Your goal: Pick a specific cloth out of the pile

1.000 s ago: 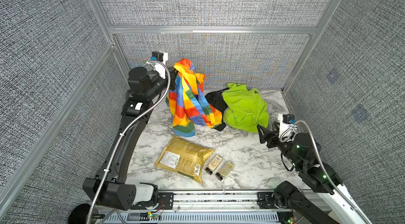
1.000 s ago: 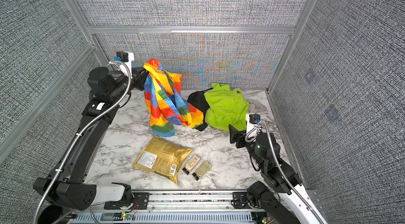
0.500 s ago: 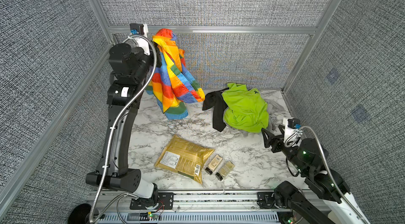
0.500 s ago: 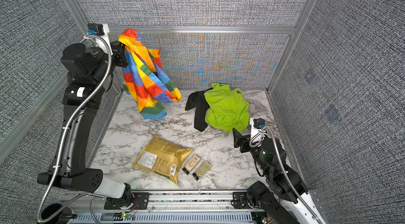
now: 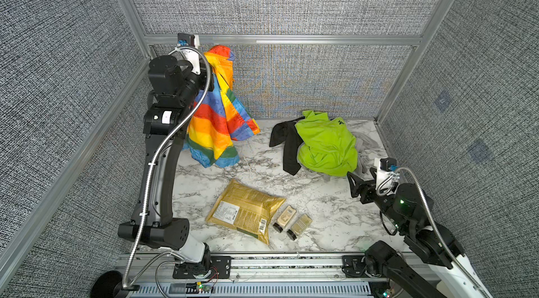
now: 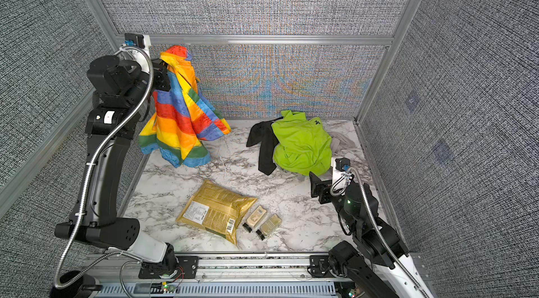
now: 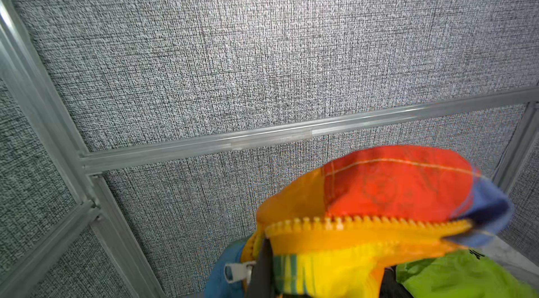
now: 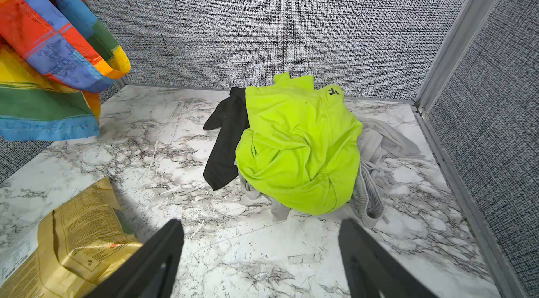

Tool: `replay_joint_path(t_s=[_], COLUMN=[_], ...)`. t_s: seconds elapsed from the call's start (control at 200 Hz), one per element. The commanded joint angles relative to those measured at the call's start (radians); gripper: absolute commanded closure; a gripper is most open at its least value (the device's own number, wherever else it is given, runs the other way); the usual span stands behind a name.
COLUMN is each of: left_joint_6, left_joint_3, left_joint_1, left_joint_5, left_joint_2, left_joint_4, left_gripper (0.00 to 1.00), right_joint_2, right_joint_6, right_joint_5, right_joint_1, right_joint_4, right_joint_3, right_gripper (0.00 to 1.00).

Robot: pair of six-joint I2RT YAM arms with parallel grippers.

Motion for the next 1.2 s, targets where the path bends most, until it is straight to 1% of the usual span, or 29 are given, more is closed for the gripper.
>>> replay_joint_path(t_s=[0.0,0.23,0.34,0.4,0.5,0.565,0.685,0.791,1.016,1.136,1.196], left_joint_6=[-0.021,-0.004,0.003,0.002,0.008,0.009,0.002,0.003,0.058,0.048,0.027], left_joint_3=[0.047,0.080,0.055,0.021,-0.025,-0.040,-0.075,-0.161,-0.300,-0.344,-0.398], left_joint_1=[0.001,0.006,0.016,0.021,0.030,0.038,0.052,0.053,0.055,0.059,0.058], left_joint_5=[0.026,-0.028,-0.048,-0.050,-0.068,-0.079,-0.082,-0.090,-0.201,-0.183,-0.174], left_joint_2=[0.030,0.101,0.122,0.121,0.114,0.115,0.127,0.124,0.133,0.141,0.126], left_joint_4=[0.023,0.004,0.004,0.023,0.054,0.066,0.082,0.142,0.283,0.293,0.307], left_gripper=[1.00,1.00,1.00,1.00,1.00,1.00,1.00,1.00,1.00,1.00,1.00], right_joint_2=[-0.001,-0.015,-0.013,-0.011,-0.010,-0.018,-0.025,-0.007,0.024,0.012,0.008], right_joint_6=[0.020,0.031,0.043,0.044,0.031,0.032,0.058,0.078,0.075,0.080,0.083], right_joint_5=[0.032,0.028,0.039,0.027,-0.043,-0.113,-0.224,-0.271,-0.273,-0.245,-0.233], right_joint_1=[0.000,0.000,0.000,0.001,0.000,0.000,0.000,0.001,0.001,0.001,0.001], right_joint_4=[0.028,0.035,0.037,0.040,0.053,0.078,0.133,0.163,0.129,0.116,0.110], right_joint_3=[-0.007,-0.011,-0.009,-0.005,-0.006,-0.016,-0.042,-0.055,-0.037,-0.042,-0.042], right_gripper=[0.10,0.08,0.07,0.06,0.04,0.04,0.03,0.04,0.04,0.04,0.04])
